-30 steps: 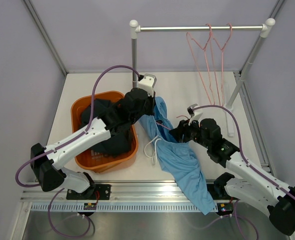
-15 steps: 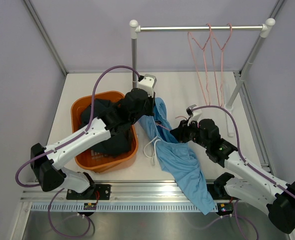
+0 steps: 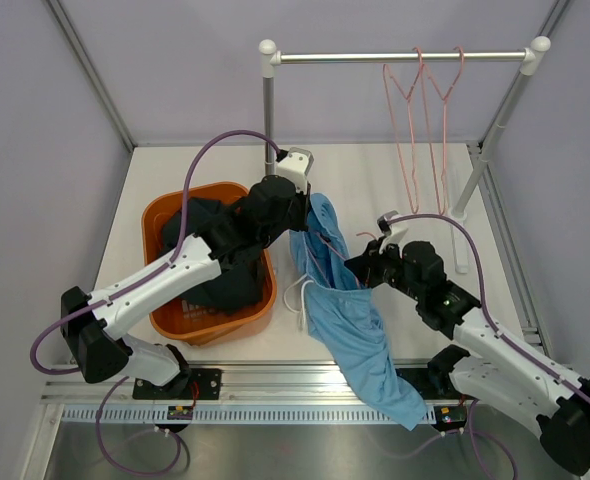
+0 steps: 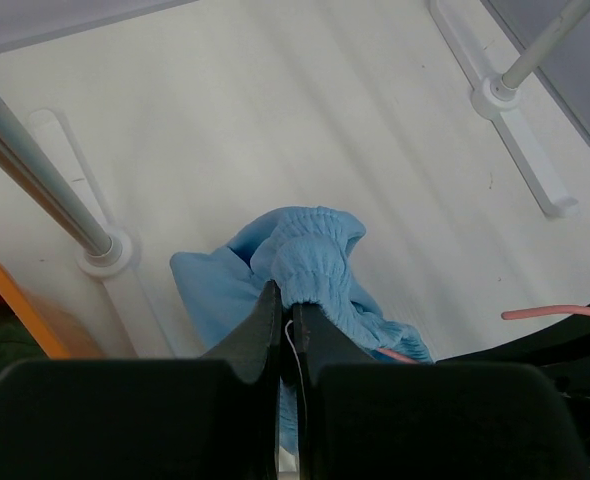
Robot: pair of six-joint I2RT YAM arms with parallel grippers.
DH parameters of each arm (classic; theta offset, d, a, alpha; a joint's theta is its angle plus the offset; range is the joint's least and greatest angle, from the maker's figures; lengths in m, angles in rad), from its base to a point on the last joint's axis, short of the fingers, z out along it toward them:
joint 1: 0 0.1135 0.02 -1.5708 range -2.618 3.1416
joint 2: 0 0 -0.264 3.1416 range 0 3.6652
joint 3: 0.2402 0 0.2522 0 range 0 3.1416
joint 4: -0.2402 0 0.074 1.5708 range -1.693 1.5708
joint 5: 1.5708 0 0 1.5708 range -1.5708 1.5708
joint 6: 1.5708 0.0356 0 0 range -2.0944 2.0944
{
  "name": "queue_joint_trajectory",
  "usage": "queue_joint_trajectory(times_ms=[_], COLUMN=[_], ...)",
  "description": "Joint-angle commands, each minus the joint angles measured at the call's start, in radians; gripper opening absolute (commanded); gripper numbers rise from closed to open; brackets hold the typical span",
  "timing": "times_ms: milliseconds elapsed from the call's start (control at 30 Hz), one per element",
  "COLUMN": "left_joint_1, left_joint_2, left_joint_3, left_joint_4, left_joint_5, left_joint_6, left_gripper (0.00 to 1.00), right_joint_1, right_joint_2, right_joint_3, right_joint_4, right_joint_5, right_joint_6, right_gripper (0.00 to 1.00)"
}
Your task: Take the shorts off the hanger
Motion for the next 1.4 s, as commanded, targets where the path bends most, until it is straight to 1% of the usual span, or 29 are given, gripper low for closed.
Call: queue_joint_trajectory(times_ms=[0,67,200,300,400,533,667,833,967,1100,1267,1367], left_joint_1=[-0.001,-0.001,0.001,0.002,0.024,0.06,0.097,0.13,0.133,0.131,0.121,0.09], left_joint_2=[-0.015,-0.01,0.03,0.079,0.142,0.198,0.218,0.237,0.248,0.243,0.208,0.17], left_joint_3=[0.055,0.058,0.113,0.14,0.205,0.301,0.343,0.346,0.335,0.279,0.193,0.151], left_joint_4=[0.066,0.059,0.008,-0.003,-0.02,-0.053,-0.087,-0.102,-0.106,-0.092,-0.058,-0.041], left_joint_5=[-0.011,-0.031,-0.081,-0.106,-0.132,-0.157,-0.153,-0.135,-0.108,-0.028,0.021,0.038], left_joint_6=[0.012,0.014,0.017,0.021,0.032,0.04,0.027,0.027,0.026,-0.003,-0.02,-0.003], left_gripper=[0.0,0.0,0.0,0.0,0.0,0.0,0.0,0.0,0.0,0.0,0.0,0.0], right_joint_1=[0.007,0.007,0.007,0.007,0.007,0.007,0.007,0.007,0.007,0.007,0.007,0.007], right_joint_2=[-0.065,-0.092,-0.17,-0.201,-0.23,-0.264,-0.301,-0.332,-0.342,-0.332,-0.31,-0.295], right_joint_3=[0.065,0.098,0.17,0.232,0.292,0.325,0.33,0.339,0.353,0.365,0.375,0.382], right_joint_4=[-0.036,-0.096,-0.185,-0.257,-0.332,-0.398,-0.431,-0.451,-0.452,-0.429,-0.392,-0.374], right_joint_5=[0.028,0.027,0.01,-0.004,-0.013,-0.006,0.024,0.037,0.051,0.063,0.074,0.108], right_joint_6=[0.0,0.003,-0.002,-0.013,-0.02,-0.031,-0.034,-0.033,-0.036,-0.037,-0.034,-0.025], right_gripper=[0.02,0.0,0.0,0.0,0.0,0.0,0.0,0.0,0.0,0.0,0.0,0.0])
